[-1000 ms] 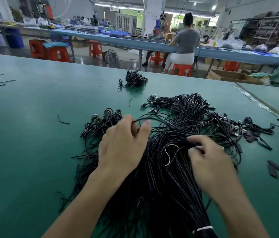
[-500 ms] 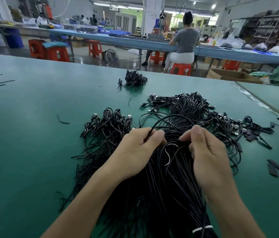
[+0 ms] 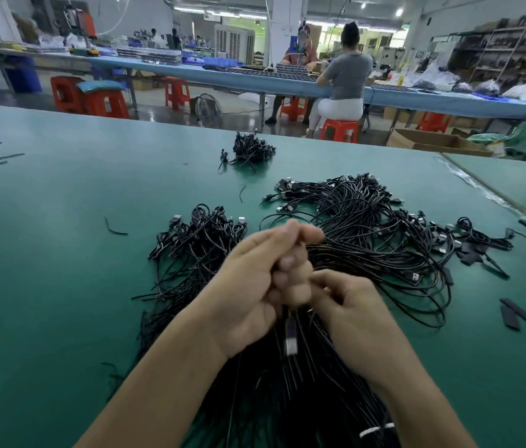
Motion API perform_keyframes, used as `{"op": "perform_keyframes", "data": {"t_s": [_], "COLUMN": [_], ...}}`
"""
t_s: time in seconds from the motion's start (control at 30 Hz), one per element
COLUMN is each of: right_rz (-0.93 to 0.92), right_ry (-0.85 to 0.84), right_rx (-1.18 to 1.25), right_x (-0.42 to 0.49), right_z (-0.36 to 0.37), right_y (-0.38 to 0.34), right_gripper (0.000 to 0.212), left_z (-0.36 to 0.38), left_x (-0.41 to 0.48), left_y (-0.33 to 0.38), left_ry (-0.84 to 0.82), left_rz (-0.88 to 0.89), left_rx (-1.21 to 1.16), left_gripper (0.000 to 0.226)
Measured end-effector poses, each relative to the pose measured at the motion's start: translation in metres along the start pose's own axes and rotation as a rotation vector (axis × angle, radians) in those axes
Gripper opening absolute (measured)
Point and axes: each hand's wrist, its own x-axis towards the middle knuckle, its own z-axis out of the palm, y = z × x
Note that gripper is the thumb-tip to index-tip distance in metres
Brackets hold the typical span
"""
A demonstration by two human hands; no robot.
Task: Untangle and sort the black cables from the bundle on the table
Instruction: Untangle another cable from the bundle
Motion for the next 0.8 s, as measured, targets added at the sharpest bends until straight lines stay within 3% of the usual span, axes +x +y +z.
{"op": "perform_keyframes", "data": {"t_s": [0.1,0.2,0.37,0.57,0.7,0.8], "right_rz": [-0.029,-0.049,-0.109,-0.179,-0.229,-0.329], "right_ry": [-0.093,-0.134,-0.147,-0.01,0.01,0.059], "right_rx": [-0.053,-0.152,-0.211,-0.138,0.053,0.206], "right_x": [-0.003,-0.006,-0.009,-0.011,-0.012,-0.01], "right_z": [0.008,0.006,0.001,-0.011,-0.022,-0.022], "right_y": [-0.007,-0.011,-0.021,-0.029,-0.034,-0.035], "right_gripper": [0.017,0.018,0.022,0.019,0.011,0.009], "left_z": [-0.007,-0.013,-0.014,-0.017,-0.009,-0.007], "left_x": [0.004,0.005,0.005,-0.003,-0.008,-0.009], "left_y": [-0.002,-0.005,-0.015,-0.009,-0.007,-0.003], "left_ry": [0.179,0.283,0.38,0.1,-0.01,-0.064], "left_rz": [0.127,0.227,0.322,0.127,-0.067,-0.178], "left_rx": [-0.073,0.024,0.645,0.965,0.892,0.673], "left_gripper": [0.031,0.033,0.027,0.027,0.035,0.047]}}
